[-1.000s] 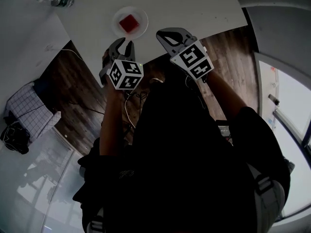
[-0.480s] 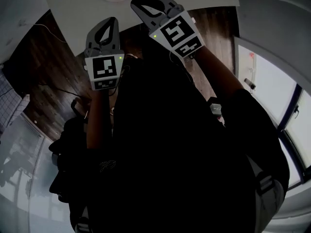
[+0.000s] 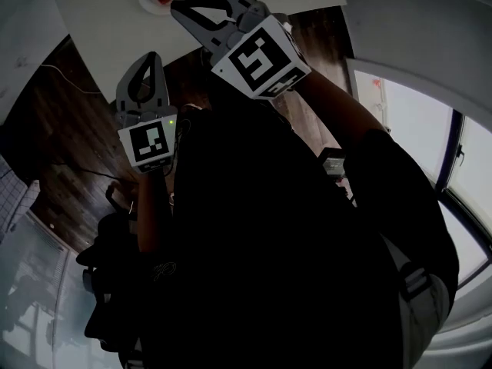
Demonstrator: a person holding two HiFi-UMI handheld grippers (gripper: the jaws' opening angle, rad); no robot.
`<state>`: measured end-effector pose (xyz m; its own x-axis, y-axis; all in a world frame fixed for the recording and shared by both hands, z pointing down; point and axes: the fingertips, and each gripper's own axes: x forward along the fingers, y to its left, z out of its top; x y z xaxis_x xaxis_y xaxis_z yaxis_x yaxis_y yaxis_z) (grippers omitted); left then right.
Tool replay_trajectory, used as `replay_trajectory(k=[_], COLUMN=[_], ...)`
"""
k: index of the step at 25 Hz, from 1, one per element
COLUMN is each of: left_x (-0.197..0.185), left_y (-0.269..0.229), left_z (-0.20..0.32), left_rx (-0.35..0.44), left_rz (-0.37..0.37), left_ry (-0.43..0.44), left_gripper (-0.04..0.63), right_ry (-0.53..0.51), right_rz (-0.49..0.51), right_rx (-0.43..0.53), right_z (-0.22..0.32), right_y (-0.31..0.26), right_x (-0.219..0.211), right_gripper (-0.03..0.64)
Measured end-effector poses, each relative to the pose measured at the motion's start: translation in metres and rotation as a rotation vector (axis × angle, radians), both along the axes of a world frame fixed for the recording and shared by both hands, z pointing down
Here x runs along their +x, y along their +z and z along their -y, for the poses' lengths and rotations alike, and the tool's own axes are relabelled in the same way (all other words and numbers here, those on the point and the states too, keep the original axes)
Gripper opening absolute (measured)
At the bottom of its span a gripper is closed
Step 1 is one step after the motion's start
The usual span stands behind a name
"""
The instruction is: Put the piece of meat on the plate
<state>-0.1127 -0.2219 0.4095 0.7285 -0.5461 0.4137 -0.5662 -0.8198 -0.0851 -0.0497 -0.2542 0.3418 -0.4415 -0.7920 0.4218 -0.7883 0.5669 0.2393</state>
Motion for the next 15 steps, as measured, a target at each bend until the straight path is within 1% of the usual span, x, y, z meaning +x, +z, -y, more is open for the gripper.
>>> replay_trajectory(k=[4,7,11,15], left_x=[-0.003,-0.005,-0.005,-0.019], left_y=[-0.033,-0.049,-0.059,-0.075], left_z=[-0.005,-0.016,-0.034,-0.047], left_rx=[0.066,0.097,0.111,0.113], left_rz=[-0.062,-0.087,-0.108,-0.147], left_ry=[0.016,0.027,0.044,0.023], left_gripper=[0.003,0.003,0.003,0.003], right_ry=[0.000,0.021,0.070,0.134], right_rz=[-0.019,-0.022,0.012,0.070], right_rx=[0.104,0.159,0.196,0.201], right_z=[-0.003,-0.013,-0.032,-0.052], right_y=[-0.041,-0.063,-0.071,-0.068], right_x=[-0.006,-0.008,-0.013,-0.027], right_gripper=[0.021,0.021,0.021,0.021])
